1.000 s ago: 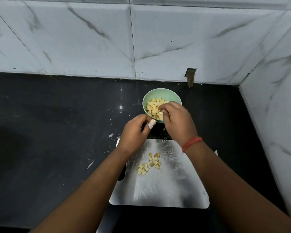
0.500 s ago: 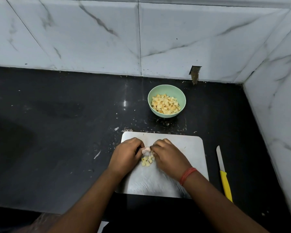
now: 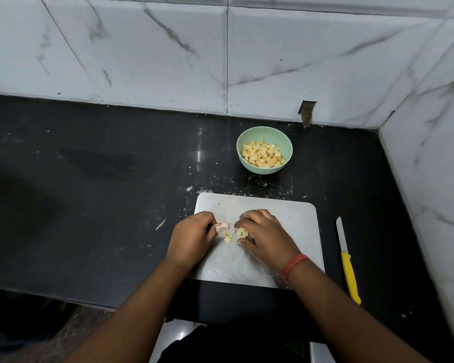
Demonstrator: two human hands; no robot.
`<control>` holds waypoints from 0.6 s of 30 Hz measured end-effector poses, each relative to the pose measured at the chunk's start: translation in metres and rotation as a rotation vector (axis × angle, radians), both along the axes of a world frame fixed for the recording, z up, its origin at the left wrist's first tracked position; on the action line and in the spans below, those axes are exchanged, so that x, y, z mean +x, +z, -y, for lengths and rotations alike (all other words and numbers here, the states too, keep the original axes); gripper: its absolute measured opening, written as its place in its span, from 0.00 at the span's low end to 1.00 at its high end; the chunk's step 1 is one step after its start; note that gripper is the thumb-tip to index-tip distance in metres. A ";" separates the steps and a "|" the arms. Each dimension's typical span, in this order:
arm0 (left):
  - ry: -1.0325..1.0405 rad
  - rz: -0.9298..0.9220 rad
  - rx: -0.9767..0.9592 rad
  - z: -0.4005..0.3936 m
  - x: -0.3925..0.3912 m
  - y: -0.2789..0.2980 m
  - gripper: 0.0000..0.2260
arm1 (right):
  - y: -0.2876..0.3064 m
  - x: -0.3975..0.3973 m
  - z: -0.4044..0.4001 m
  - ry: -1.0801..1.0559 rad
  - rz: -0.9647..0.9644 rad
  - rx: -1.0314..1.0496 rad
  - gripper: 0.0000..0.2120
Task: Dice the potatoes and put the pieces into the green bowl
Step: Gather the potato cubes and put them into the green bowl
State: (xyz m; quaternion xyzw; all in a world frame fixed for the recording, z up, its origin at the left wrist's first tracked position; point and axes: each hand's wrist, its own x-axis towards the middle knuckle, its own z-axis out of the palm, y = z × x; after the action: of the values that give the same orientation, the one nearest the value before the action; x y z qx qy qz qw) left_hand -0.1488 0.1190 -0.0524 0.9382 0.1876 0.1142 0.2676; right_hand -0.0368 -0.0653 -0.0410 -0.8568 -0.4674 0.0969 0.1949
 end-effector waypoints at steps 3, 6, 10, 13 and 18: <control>0.014 -0.026 0.043 0.002 -0.003 -0.001 0.18 | 0.007 0.005 0.011 -0.067 0.009 -0.060 0.23; -0.004 -0.041 0.081 0.007 -0.005 -0.001 0.13 | 0.012 0.003 0.014 -0.097 0.005 -0.160 0.29; -0.151 -0.024 0.113 0.012 -0.002 -0.004 0.11 | 0.011 -0.002 0.007 -0.069 -0.039 -0.163 0.26; -0.237 -0.059 0.164 0.014 0.004 -0.012 0.20 | 0.009 -0.001 0.003 -0.038 -0.022 -0.151 0.28; -0.287 -0.092 0.200 0.019 0.010 -0.016 0.14 | 0.005 0.000 0.000 0.030 0.038 -0.107 0.19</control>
State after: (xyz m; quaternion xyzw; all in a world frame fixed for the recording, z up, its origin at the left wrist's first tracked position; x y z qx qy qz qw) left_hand -0.1386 0.1001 -0.0684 0.9814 0.0516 0.0499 0.1778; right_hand -0.0367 -0.0650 -0.0361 -0.8606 -0.4780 0.1087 0.1383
